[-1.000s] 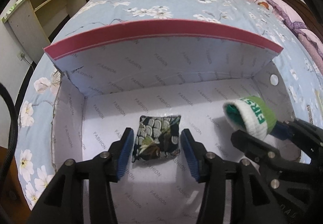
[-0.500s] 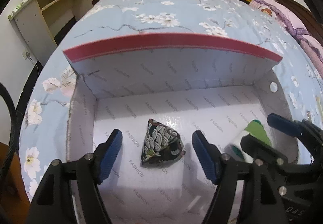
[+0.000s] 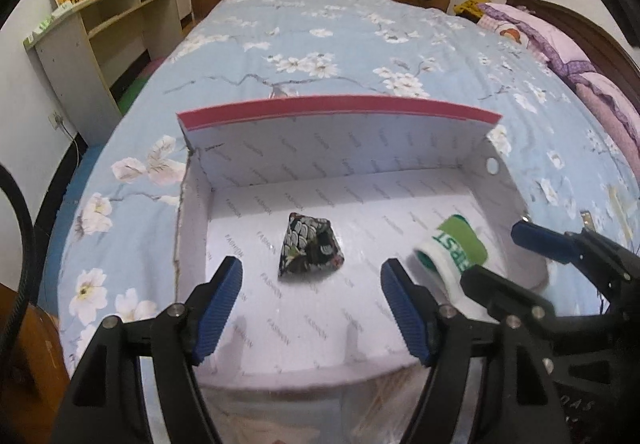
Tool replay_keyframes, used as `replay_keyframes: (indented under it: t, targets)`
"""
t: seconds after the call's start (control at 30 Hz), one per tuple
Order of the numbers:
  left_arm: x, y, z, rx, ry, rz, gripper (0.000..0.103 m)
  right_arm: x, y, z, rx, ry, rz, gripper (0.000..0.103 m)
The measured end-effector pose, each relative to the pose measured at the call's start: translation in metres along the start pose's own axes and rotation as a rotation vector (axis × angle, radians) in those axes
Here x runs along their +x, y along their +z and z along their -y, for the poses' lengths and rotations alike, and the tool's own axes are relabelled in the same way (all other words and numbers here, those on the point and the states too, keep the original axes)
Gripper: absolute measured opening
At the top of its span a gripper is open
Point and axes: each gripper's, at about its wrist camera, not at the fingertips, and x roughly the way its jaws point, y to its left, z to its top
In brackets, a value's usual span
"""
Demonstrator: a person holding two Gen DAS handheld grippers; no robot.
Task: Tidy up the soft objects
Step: 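Lower and release the pouch and wristband into the shoebox with both tools, then withdraw both tools from the shoebox back toward the pile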
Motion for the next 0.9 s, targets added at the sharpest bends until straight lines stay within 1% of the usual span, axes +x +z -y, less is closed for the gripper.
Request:
replay_keyframes:
  t: [0.1, 0.37, 0.6, 0.77, 0.9]
  targets:
    - [-0.017, -0.007, 0.001, -0.003, -0.017, 0.028, 0.075, -0.012, -0.006, -0.003, -0.003, 0.005, 0.014, 0.072]
    - [-0.050, -0.029, 0.005, 0.004, -0.062, 0.062, 0.075, -0.047, -0.025, -0.013, -0.026, 0.027, 0.059, 0.072]
    - [-0.071, -0.053, 0.007, 0.003, -0.102, 0.077, 0.075, -0.069, -0.047, -0.020, -0.046, 0.053, 0.085, 0.072]
    - [-0.085, -0.076, 0.010, 0.006, -0.135, 0.076, 0.075, -0.080, -0.064, -0.025, -0.047, 0.085, 0.087, 0.072]
    - [-0.093, -0.092, 0.013, 0.018, -0.146, 0.079, 0.075, -0.086, -0.077, -0.027, -0.047, 0.094, 0.086, 0.072]
